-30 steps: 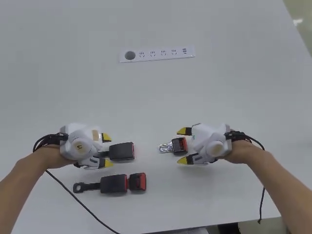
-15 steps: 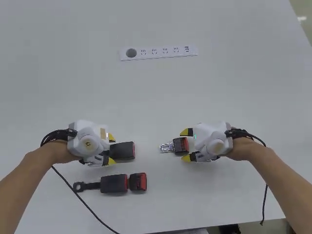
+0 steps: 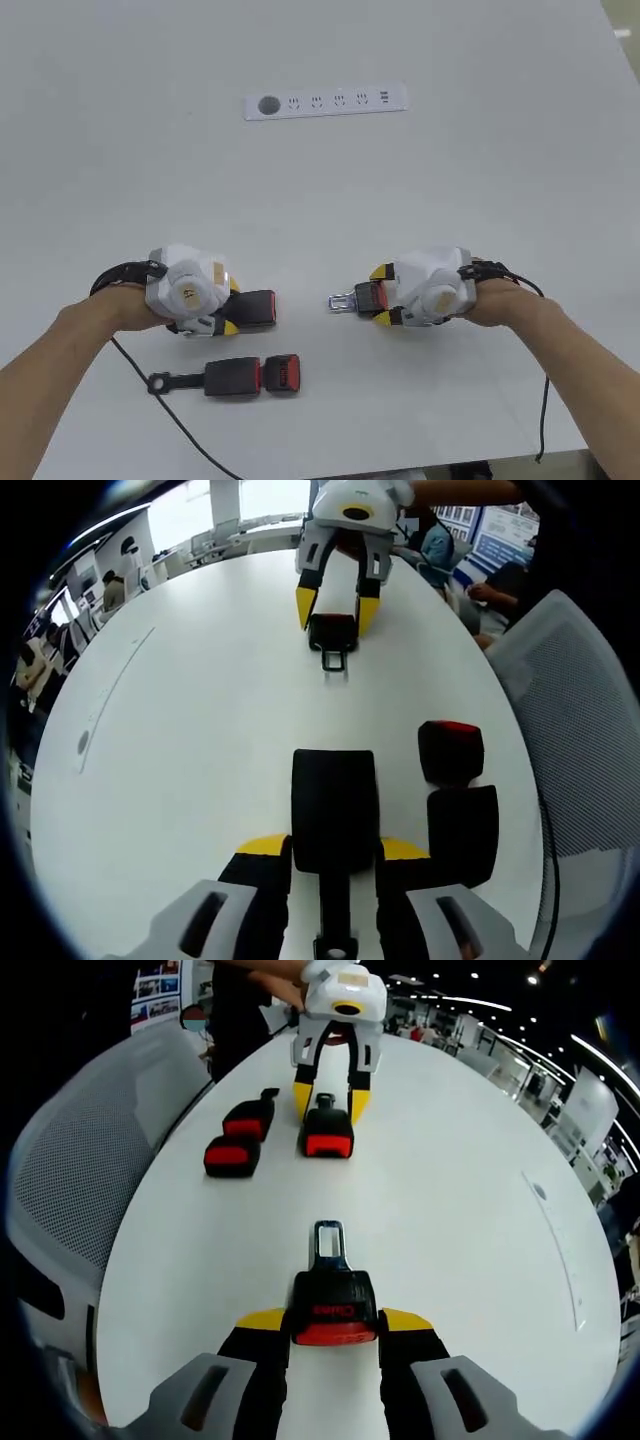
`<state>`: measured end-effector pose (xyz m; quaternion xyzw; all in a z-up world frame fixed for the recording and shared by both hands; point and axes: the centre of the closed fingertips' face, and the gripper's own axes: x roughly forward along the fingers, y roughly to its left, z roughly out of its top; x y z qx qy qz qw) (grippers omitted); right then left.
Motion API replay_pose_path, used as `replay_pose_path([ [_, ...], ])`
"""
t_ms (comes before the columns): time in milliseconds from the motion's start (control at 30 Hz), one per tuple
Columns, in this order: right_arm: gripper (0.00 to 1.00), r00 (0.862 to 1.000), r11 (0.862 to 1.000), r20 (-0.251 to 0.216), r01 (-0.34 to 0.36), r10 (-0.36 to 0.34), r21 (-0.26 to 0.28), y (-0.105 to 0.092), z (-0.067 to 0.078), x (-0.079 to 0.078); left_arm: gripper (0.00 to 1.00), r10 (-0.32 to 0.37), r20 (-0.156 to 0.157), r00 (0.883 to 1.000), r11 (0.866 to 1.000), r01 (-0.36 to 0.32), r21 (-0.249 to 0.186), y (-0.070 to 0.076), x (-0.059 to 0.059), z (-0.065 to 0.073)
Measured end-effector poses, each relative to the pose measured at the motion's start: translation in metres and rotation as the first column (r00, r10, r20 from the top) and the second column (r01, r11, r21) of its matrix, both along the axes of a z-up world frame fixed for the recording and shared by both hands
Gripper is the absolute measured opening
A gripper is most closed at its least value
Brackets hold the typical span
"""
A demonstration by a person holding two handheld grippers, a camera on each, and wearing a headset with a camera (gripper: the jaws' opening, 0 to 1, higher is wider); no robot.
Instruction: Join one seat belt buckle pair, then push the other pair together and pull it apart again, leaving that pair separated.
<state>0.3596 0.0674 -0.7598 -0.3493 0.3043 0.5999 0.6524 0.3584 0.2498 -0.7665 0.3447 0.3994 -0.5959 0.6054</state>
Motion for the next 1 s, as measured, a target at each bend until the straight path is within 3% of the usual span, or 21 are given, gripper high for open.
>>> replay_pose_path([
  [300,0.31,1.000,1.000,0.000,0.000,0.000,-0.001,-0.0011,-0.0015,-0.0005,0.32,0.000,0.008,1.000,1.000,0.000,-0.004,0.0037,0.0030,-0.0091],
  [700,0.30,1.000,1.000,-0.002,0.019,-0.019,0.003,-0.0007,0.0009,-0.0010,0.31,-0.001,0.016,1.000,1.000,0.001,-0.003,0.0018,0.0010,-0.0061],
  [1000,0.29,0.999,0.999,-0.009,0.043,-0.043,0.006,0.0009,0.0014,-0.0005,0.30,0.006,0.006,1.000,1.000,-0.006,0.002,0.0002,0.0010,-0.0041],
])
